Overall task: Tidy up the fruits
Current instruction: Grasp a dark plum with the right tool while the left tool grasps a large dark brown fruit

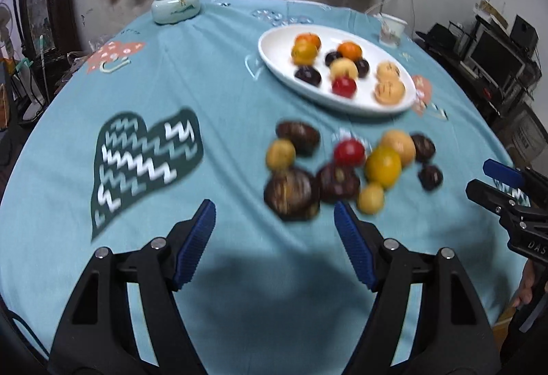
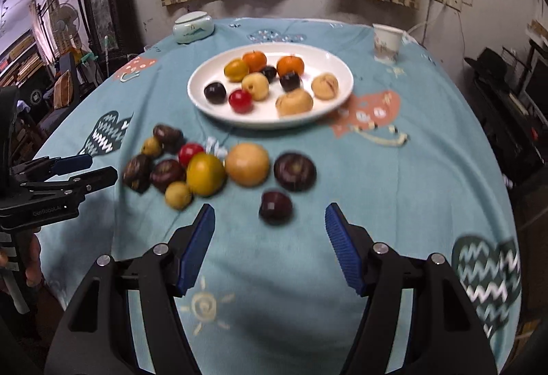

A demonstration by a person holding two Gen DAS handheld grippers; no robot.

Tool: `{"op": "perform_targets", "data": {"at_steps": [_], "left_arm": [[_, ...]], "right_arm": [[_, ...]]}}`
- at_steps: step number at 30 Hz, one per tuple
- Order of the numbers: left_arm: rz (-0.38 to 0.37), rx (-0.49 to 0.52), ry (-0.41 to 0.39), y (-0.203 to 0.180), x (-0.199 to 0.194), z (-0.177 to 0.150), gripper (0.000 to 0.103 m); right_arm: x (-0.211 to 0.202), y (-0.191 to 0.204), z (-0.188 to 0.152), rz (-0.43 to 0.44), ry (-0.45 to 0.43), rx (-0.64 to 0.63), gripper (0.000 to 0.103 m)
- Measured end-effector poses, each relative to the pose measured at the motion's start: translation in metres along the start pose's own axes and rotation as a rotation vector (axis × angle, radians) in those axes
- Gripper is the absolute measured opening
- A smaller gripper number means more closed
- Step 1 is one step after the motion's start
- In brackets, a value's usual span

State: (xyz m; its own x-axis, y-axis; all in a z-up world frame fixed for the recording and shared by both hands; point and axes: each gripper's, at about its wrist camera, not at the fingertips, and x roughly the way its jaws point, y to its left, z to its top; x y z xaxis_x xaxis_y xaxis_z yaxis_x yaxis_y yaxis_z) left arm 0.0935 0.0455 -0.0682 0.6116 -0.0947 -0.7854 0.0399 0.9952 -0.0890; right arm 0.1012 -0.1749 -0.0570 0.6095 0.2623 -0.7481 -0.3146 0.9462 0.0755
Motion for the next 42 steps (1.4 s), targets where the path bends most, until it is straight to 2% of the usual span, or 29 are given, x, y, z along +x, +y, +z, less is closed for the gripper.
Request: {"op": "perform_targets", "data": {"at_steps": [7, 13, 17, 19, 22, 24, 28, 34, 36, 37, 39, 42], "left_arm": [[0.003, 0.009, -0.010, 0.000, -0.009, -0.011, 0.073], [0.010, -0.004, 0.001, 0.005, -0.007, -0.011, 0.073], [0.015, -0.002, 0.008, 0.006, -0.002, -0.008, 0.073], [0.017, -0.001, 0.014, 0.006, 0.000, -0.008, 0.073], [0.019, -0.001, 0.019, 0.007, 0.004, -0.006, 0.073], [0.018, 0.000, 0.019, 0.008, 0.005, -0.004, 0.073], [0.016, 0.027, 0.013, 0.007, 0.008, 0.001, 0.073], [-0.015, 0.126, 0.006, -0.003, 0.017, 0.009, 0.073], [-0.026, 0.153, 0.007, -0.007, 0.021, 0.011, 0.068], [-0.034, 0.167, 0.012, -0.009, 0.024, 0.012, 0.055], [-0.062, 0.185, 0.033, -0.011, 0.031, 0.013, 0.040], [-0.062, 0.206, 0.040, -0.012, 0.038, 0.016, 0.042]], "right_arm": [[0.002, -0.003, -0.010, 0.015, 0.026, 0.034, 0.068], [0.024, -0.005, -0.007, 0.008, 0.079, 0.052, 0.068], [0.040, -0.011, -0.005, 0.019, 0.084, 0.096, 0.067], [0.047, -0.012, -0.002, 0.043, 0.095, 0.117, 0.064], [0.059, -0.011, 0.001, 0.064, 0.113, 0.120, 0.044], [0.066, -0.011, 0.002, 0.044, 0.132, 0.113, 0.029], [0.060, -0.016, 0.003, 0.060, 0.116, 0.140, 0.028], [0.029, -0.020, -0.005, 0.063, 0.083, 0.151, 0.028], [0.026, -0.023, -0.009, 0.069, 0.092, 0.163, 0.028], [0.025, -0.025, -0.010, 0.075, 0.095, 0.171, 0.028], [0.022, -0.029, -0.012, 0.082, 0.096, 0.193, 0.028], [0.018, -0.031, -0.013, 0.080, 0.085, 0.208, 0.028]]}}
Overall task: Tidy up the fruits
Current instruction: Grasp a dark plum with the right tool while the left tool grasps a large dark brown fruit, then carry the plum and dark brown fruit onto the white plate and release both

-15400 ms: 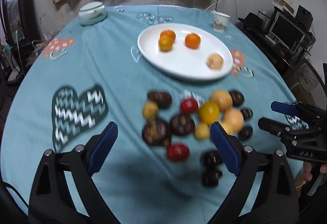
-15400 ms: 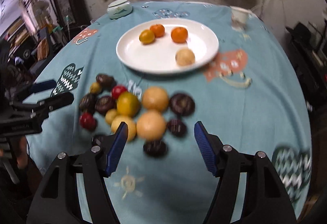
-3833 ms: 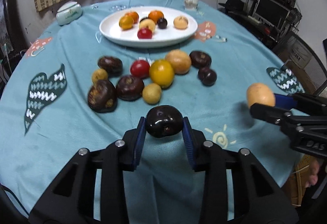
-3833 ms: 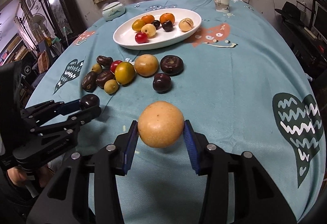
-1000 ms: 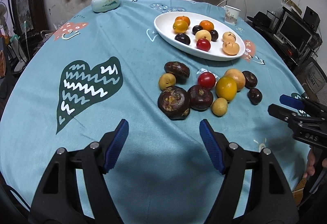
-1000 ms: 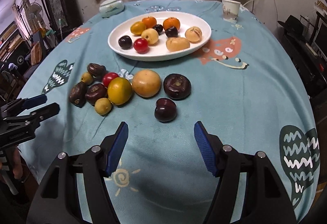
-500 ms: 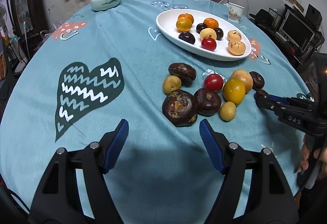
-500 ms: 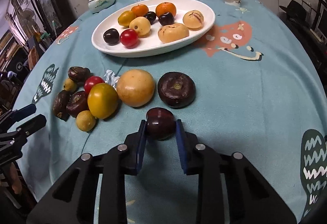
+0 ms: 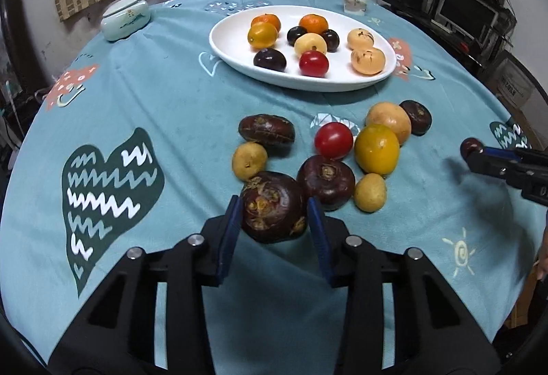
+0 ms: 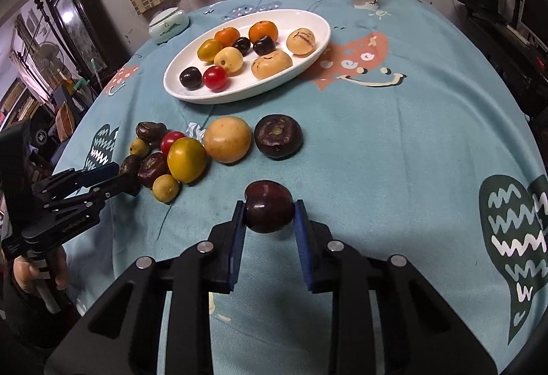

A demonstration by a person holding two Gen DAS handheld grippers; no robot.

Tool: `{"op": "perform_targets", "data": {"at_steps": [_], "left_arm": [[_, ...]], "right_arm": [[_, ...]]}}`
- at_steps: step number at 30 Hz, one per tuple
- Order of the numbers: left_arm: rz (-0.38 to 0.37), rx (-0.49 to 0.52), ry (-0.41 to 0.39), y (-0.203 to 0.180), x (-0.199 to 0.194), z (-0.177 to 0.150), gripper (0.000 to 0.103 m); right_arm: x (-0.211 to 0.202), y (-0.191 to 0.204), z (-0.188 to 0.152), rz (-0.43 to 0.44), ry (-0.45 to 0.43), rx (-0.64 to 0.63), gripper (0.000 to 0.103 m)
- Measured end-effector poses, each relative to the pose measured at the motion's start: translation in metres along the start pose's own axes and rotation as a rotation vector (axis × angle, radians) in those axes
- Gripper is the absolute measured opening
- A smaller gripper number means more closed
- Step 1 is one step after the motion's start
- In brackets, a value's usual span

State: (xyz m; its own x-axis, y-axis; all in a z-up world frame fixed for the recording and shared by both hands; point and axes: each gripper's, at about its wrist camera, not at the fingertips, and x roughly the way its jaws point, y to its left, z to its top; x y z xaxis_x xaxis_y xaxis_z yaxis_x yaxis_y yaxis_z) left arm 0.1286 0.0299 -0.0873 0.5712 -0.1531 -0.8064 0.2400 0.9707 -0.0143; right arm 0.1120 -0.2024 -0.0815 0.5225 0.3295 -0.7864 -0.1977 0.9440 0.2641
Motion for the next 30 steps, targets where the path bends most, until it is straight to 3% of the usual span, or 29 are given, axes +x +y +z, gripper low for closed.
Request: {"op": "perform_targets", "data": {"at_steps": [3, 6, 19, 30], "left_arm": [[-0.010, 0.034, 0.010, -0.002, 0.005, 0.001, 0.053], [-0.024, 0.019, 0.052, 0.001, 0.019, -0.002, 0.050], [-0.061, -0.033, -0.066, -0.010, -0.027, -0.013, 0.046], [-0.082, -0.054, -0.070, -0.022, -0.047, 0.000, 0.046]], "right_arm": [[-0.003, -0.001, -0.001, 0.002, -0.007, 0.009, 0.028], [-0.004, -0.001, -0.001, 0.006, -0.007, 0.014, 0.028], [-0.017, 0.019, 0.001, 0.013, -0.030, -0.032, 0.029], [-0.028, 0.034, 0.002, 0.024, -0.049, -0.067, 0.029]]}}
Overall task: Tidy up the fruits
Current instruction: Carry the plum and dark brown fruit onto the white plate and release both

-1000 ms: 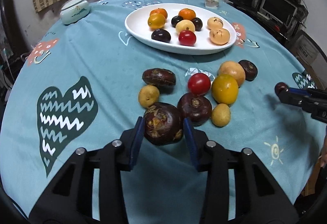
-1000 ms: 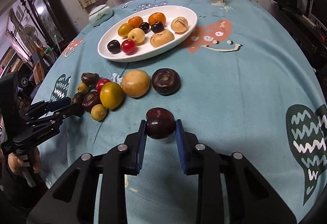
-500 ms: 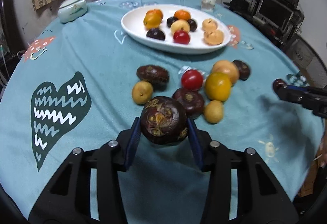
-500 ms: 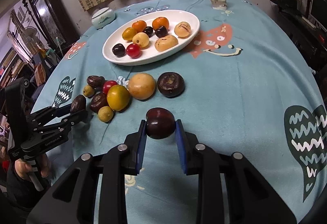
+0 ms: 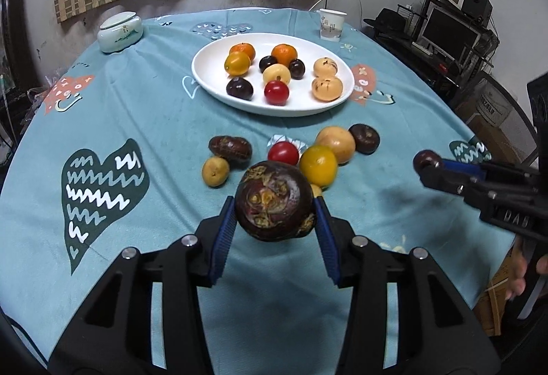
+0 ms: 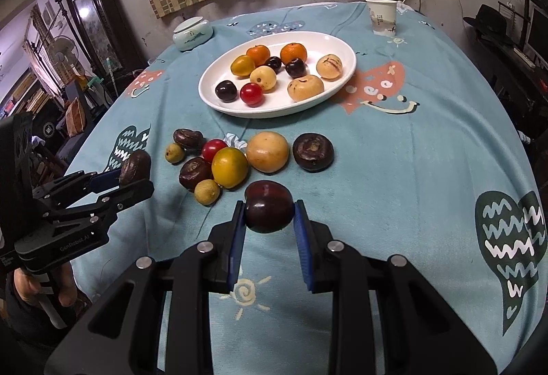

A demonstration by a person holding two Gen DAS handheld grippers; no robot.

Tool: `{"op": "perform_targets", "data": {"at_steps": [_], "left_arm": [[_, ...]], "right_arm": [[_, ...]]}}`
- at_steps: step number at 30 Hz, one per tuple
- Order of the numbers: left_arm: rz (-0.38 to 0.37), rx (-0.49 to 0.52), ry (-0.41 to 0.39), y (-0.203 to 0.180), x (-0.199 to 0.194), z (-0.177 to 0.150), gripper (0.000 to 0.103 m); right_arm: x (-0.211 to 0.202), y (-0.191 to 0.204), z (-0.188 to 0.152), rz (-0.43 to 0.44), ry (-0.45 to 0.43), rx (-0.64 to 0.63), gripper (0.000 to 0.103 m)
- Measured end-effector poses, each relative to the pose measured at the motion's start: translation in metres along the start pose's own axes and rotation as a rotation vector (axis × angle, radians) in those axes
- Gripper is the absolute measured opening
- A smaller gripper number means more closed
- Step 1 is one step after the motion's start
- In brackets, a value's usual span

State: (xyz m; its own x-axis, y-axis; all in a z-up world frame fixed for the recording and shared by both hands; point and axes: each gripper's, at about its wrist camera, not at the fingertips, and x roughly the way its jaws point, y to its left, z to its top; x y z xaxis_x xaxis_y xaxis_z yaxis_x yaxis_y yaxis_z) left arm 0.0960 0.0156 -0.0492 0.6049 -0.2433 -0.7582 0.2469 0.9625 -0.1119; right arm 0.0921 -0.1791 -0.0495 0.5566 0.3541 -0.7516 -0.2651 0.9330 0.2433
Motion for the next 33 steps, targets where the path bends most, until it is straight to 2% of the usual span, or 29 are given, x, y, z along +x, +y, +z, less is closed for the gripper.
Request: {"op": "perform_targets", "data": {"at_steps": [3, 8, 16, 20, 25, 33], "left_arm": [[-0.009, -0.011, 0.010, -0.001, 0.003, 0.015, 0.046], [0.009, 0.019, -0.025, -0.008, 0.009, 0.053, 0.046], [0.109, 0.011, -0.010, 0.004, 0.057, 0.137, 0.046], [0.106, -0.023, 0.024, 0.018, 0.088, 0.166, 0.046], [0.070, -0.050, 0.065, 0.026, 0.118, 0.179, 0.046], [0.059, -0.048, 0.090, 0.027, 0.144, 0.183, 0.047]], "right_arm": [[0.003, 0.002, 0.004, 0.012, 0.007, -0.007, 0.029], [0.014, 0.006, 0.023, 0.038, 0.018, -0.033, 0.029], [0.049, 0.022, 0.098, 0.023, -0.037, -0.169, 0.028], [0.078, 0.013, 0.130, 0.000, -0.029, -0.180, 0.028], [0.118, -0.002, 0.154, -0.018, 0.014, -0.164, 0.028], [0.138, -0.010, 0.159, -0.028, 0.033, -0.170, 0.029]]}}
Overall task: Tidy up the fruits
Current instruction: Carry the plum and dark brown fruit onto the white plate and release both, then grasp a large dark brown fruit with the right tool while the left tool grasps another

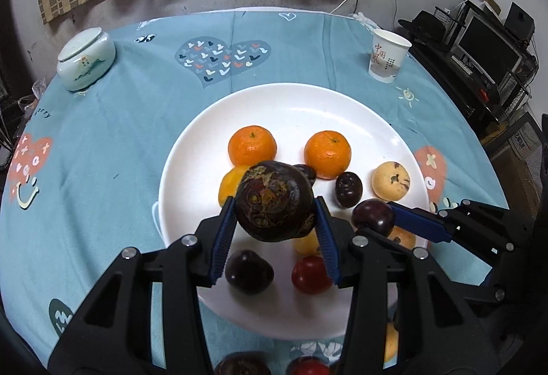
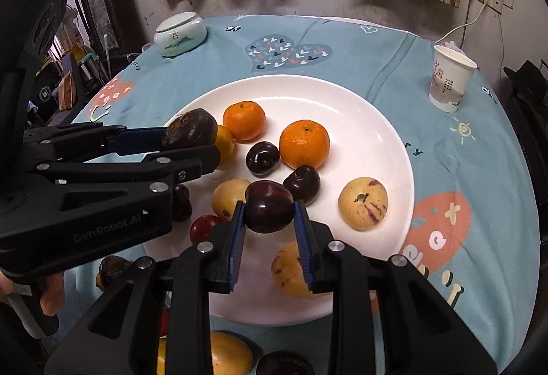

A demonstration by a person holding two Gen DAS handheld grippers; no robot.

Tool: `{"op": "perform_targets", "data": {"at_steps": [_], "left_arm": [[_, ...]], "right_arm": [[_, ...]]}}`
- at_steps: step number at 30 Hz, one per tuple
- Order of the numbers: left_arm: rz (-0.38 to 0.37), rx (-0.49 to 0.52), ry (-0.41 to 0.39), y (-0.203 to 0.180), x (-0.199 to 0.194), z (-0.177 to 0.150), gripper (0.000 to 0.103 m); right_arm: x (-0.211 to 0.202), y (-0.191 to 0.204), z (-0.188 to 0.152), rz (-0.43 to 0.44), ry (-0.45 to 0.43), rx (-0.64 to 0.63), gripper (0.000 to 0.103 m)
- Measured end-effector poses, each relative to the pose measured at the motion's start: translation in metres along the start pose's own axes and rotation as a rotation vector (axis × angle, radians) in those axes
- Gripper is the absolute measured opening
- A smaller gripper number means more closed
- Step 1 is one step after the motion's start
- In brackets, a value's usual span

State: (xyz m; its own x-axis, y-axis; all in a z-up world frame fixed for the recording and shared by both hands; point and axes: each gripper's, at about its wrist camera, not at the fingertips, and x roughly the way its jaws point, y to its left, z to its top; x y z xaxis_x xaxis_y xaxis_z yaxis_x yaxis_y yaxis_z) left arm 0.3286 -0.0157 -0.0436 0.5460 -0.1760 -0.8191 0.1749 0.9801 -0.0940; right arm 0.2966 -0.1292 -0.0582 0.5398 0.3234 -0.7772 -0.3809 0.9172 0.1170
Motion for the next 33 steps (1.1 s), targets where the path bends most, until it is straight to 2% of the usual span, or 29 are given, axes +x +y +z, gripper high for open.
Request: {"op": "perform_targets", "data": {"at_steps": [2, 3, 4, 6, 9, 12, 18, 22, 26, 33], "left_arm": [[0.007, -0.005, 0.000, 0.001, 0.002, 0.003, 0.055], [0.013, -0.007, -0.010, 0.001, 0.001, 0.004, 0.072], [0.021, -0.009, -0.029, 0.001, -0.003, 0.005, 0.079], [0.026, -0.006, -0.059, 0.002, -0.013, 0.006, 0.081], [0.040, -0.009, -0.081, 0.005, -0.030, 0.001, 0.081], [0.040, -0.013, -0.110, 0.003, -0.056, -0.015, 0.087], [0.030, -0.045, -0.132, -0.003, -0.099, -0.078, 0.088], [0.007, -0.109, -0.130, -0.001, -0.118, -0.120, 0.088], [0.021, -0.117, -0.123, -0.004, -0.130, -0.150, 0.088], [0.041, -0.127, -0.126, 0.001, -0.143, -0.171, 0.088]], "right_arm": [[0.003, 0.001, 0.001, -0.016, -0.007, -0.020, 0.033], [0.005, 0.002, 0.002, -0.036, -0.001, -0.040, 0.048], [0.005, 0.004, 0.002, -0.059, -0.005, -0.055, 0.058], [-0.002, 0.007, 0.001, -0.093, -0.062, -0.086, 0.068], [-0.015, 0.011, -0.001, -0.124, -0.083, -0.120, 0.068], [-0.036, 0.013, -0.009, -0.091, -0.090, -0.106, 0.068], [-0.090, 0.035, -0.054, -0.082, -0.089, -0.096, 0.069], [-0.121, 0.055, -0.093, -0.088, -0.113, -0.081, 0.069], [-0.132, 0.066, -0.119, -0.064, -0.096, -0.052, 0.069], [-0.142, 0.071, -0.136, -0.047, -0.085, -0.021, 0.069]]}}
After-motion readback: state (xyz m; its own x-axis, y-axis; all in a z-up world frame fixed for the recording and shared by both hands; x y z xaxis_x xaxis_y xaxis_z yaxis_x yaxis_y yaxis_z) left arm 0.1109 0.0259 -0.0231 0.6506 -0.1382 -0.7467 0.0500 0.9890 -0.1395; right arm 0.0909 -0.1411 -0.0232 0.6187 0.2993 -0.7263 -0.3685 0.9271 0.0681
